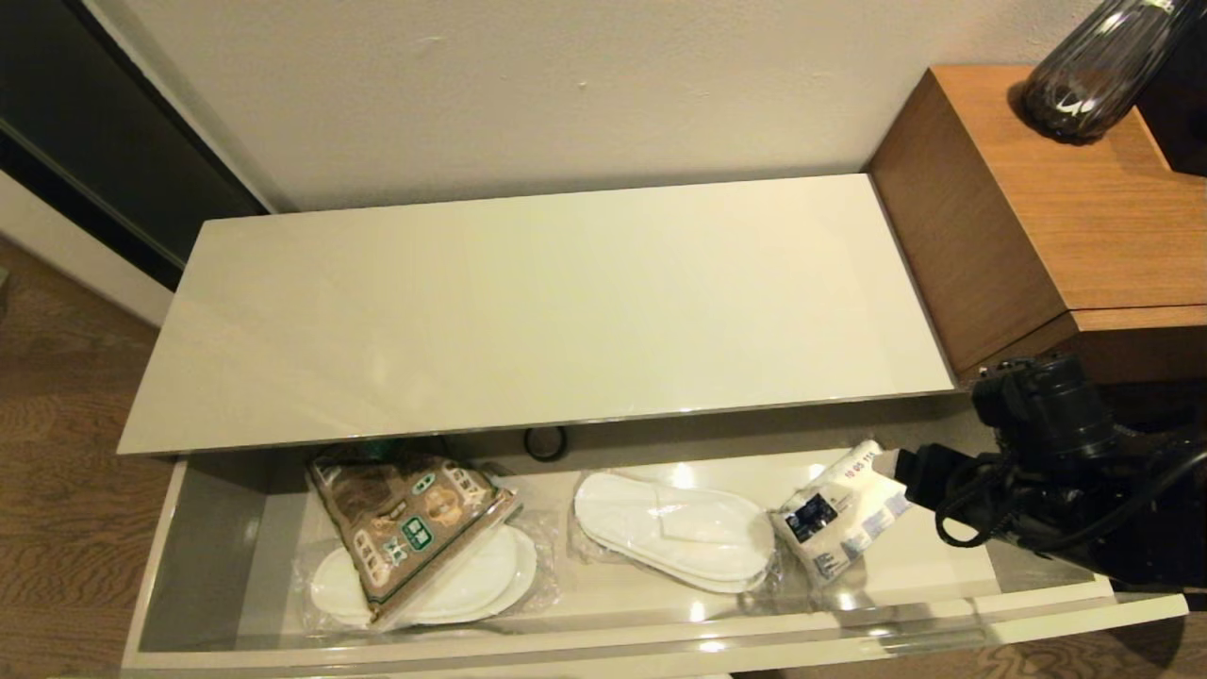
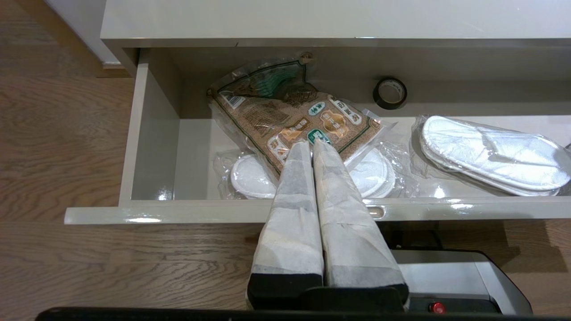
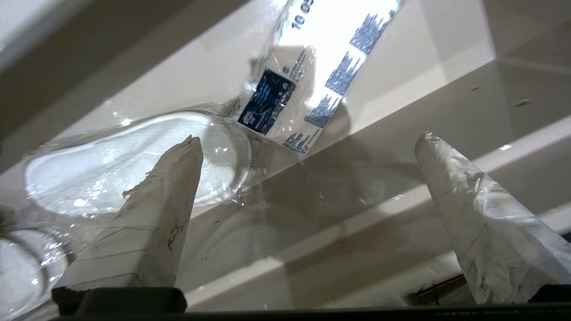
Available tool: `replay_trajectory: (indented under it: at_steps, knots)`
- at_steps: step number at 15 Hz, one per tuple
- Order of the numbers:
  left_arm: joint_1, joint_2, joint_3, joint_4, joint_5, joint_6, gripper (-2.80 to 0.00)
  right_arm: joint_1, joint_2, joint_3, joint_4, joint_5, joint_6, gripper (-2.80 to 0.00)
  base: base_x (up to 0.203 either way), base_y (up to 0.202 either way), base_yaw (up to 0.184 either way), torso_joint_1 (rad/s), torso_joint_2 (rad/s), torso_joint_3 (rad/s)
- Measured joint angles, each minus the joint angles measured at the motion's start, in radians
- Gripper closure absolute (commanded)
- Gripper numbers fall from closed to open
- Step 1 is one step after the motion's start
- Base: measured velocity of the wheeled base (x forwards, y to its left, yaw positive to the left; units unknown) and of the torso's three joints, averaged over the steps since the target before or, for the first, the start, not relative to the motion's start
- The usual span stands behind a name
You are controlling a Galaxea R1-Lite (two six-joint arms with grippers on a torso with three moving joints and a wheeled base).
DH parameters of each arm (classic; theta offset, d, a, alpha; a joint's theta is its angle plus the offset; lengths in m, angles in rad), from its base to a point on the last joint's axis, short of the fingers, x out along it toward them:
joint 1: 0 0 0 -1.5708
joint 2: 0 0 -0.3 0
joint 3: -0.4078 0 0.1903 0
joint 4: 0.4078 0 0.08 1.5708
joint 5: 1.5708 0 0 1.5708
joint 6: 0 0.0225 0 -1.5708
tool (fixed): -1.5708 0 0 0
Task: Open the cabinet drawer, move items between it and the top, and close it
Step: Take out the disposable slippers from the drawer
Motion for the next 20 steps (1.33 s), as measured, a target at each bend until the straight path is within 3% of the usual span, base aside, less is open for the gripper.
replay_trajectory:
  at_steps: [7,13,16,18,20]
  knots:
    - [0.000,0.000,0.000,0.000,0.000,0.000,0.00,0.058,-0.343,-0.098,0.433,-0.024,-0.017,0.00,0.000,0.000,0.000,0.000,0.00,0.000]
    - [0.000,0.000,0.000,0.000,-0.001,0.000,0.00,0.061,-0.688,-0.341,1.028,-0.198,-0.033,0.00,0.000,0.000,0.000,0.000,0.00,0.000]
    - [0.000,0.000,0.000,0.000,0.000,0.000,0.00,-0.007,-0.826,-0.454,1.274,-0.228,-0.080,0.00,0.000,0.000,0.000,0.000,0.00,0.000]
    - [0.000,0.000,0.000,0.000,0.000,0.000,0.00,-0.087,-0.926,-0.470,1.338,-0.214,-0.159,0.00,0.000,0.000,0.000,0.000,0.00,0.000]
    - [0.000,0.000,0.000,0.000,0.000,0.000,0.00,-0.207,-1.050,-0.448,1.351,-0.138,-0.276,0.00,0.000,0.000,0.000,0.000,0.00,0.000]
